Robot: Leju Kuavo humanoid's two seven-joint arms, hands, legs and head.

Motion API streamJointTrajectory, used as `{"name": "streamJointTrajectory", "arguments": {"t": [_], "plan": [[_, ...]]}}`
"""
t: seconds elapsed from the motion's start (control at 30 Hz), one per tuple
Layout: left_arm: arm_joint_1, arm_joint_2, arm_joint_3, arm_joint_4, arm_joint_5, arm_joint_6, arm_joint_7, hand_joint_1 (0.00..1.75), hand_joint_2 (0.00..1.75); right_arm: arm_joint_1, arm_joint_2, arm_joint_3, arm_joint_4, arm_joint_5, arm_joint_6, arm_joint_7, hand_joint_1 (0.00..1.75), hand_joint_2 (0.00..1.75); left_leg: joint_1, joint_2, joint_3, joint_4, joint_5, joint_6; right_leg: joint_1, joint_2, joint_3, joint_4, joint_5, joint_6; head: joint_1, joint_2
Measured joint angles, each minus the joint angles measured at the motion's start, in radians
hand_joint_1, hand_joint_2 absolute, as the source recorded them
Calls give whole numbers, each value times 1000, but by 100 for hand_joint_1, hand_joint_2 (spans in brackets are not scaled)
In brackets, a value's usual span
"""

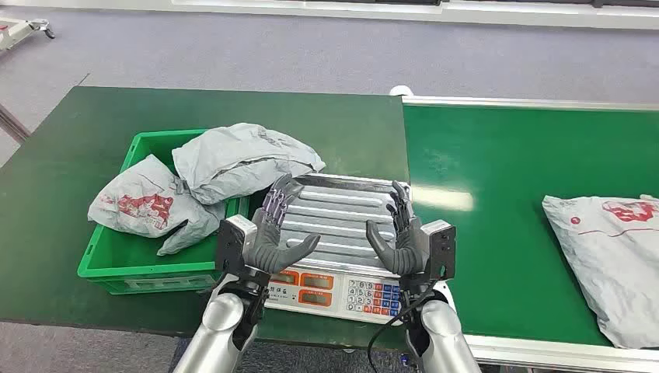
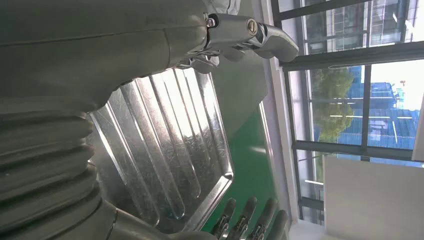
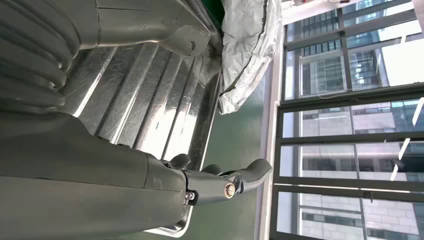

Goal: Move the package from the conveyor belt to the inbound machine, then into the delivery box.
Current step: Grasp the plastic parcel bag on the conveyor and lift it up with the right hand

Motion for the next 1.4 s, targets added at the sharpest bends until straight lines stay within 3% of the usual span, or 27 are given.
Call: {"name": "streamJointTrajectory", "arguments": {"t": [1.4], "plan": [[11,-5,9,8,-9,-15,-3,0,175,35,0,-8,-20,31,25,1,0,175,0,0,0,0,0,0,0,0,0,0,0,0,0,0]]}}
